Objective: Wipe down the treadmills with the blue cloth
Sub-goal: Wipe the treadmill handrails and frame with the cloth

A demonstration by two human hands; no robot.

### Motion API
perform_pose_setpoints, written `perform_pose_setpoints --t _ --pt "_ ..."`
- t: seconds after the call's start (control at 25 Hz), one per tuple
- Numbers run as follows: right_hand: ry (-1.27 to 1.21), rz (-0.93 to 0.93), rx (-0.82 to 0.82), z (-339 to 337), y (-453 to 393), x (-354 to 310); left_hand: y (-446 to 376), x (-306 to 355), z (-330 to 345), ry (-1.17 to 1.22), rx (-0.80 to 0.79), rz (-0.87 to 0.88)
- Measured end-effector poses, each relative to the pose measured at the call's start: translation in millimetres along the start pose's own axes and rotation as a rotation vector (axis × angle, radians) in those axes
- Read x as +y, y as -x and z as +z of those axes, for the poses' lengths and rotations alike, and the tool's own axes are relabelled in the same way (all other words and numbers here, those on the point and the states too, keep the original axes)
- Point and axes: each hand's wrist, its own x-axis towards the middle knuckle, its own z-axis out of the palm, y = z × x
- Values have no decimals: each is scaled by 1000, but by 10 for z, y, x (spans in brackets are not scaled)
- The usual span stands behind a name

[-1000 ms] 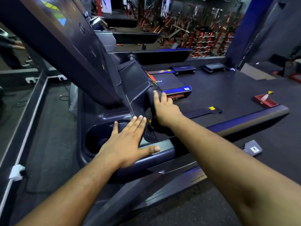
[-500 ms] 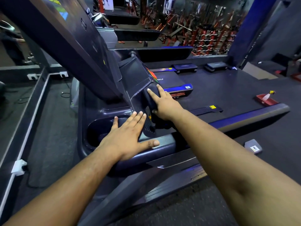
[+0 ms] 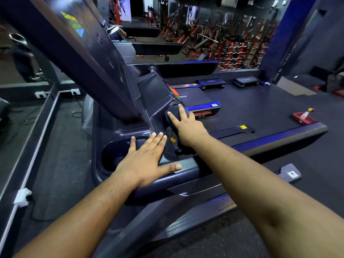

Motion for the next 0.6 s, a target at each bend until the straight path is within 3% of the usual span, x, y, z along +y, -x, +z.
perform_pose_setpoints --t 0.2,0.44,0.6 --pt "3 -195 -51 193 133 292 34 -19 31 -6 20 3" --pt "-399 -36 9 7 -256 180 -29 -14 17 13 -7 3" --pt "-77 -139 68 133 -87 214 -7 -29 34 3 7 8"
